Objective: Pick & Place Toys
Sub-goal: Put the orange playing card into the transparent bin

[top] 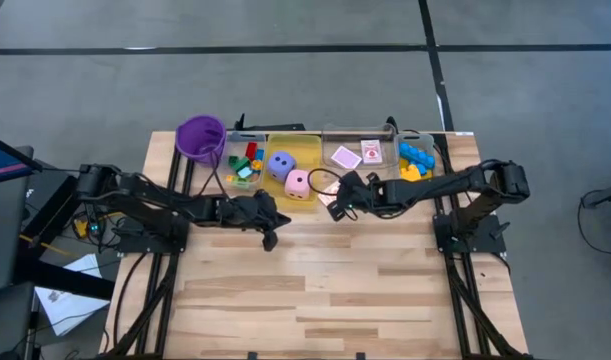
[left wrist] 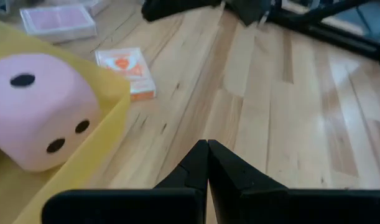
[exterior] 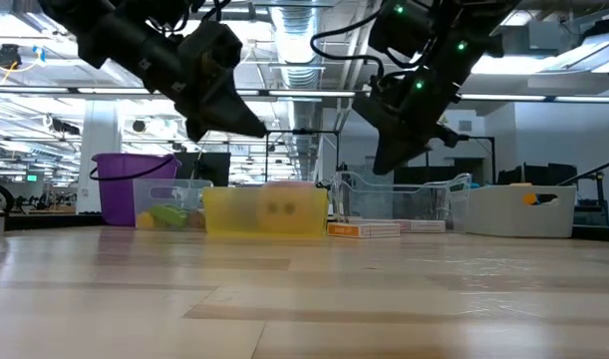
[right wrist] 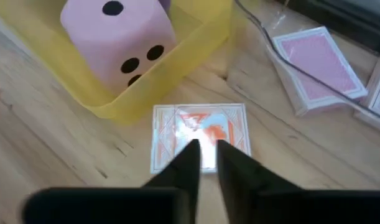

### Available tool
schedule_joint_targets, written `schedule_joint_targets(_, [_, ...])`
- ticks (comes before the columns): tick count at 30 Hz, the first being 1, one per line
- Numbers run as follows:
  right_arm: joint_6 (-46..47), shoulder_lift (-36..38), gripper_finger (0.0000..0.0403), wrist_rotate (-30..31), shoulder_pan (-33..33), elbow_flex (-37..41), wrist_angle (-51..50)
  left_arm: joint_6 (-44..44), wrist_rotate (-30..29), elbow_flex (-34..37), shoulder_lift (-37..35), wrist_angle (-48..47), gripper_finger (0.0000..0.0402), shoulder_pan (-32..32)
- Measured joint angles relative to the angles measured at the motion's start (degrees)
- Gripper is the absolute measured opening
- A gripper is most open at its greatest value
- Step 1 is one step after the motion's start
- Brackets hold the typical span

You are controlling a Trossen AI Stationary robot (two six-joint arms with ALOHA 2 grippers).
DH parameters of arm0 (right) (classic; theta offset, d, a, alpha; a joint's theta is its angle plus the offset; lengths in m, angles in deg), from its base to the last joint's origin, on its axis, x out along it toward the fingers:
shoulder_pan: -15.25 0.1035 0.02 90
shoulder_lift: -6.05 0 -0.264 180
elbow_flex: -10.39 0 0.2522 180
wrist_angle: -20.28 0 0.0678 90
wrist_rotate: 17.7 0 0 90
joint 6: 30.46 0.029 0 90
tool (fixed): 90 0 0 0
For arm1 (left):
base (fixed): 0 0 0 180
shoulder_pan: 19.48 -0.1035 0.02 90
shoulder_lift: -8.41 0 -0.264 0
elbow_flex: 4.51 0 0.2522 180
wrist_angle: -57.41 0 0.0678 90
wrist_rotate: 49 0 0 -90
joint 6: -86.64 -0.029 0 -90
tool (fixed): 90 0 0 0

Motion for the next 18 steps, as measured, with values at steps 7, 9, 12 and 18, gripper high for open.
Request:
schedule_joint_targets(7, [-2.9, -0.01, 0.0014, -0.03, -1.63, 0.0, 0.07, 0.0, -0.02, -0.02, -0.97, 0.23, 0.0, 0.0])
schedule_joint_targets(9, [-2.98, -0.56, 0.0013, 0.0, -2.12, 0.0, 0.2, 0.0, -0.02, -0.02, -0.97, 0.23, 0.0, 0.0])
schedule_joint_targets(12, [-3.65, -2.12, 0.0004, -0.24, -2.77, 0.04, 0.85, 0.0, -0.02, -0.02, -0.97, 0.23, 0.0, 0.0])
schedule_joint_targets(18, [-7.7, -8.98, 0.0003, -5.48, -4.09, -0.04, 11.02, 0.0, -0.04, -0.02, -0.95, 0.06, 0.0, 0.0])
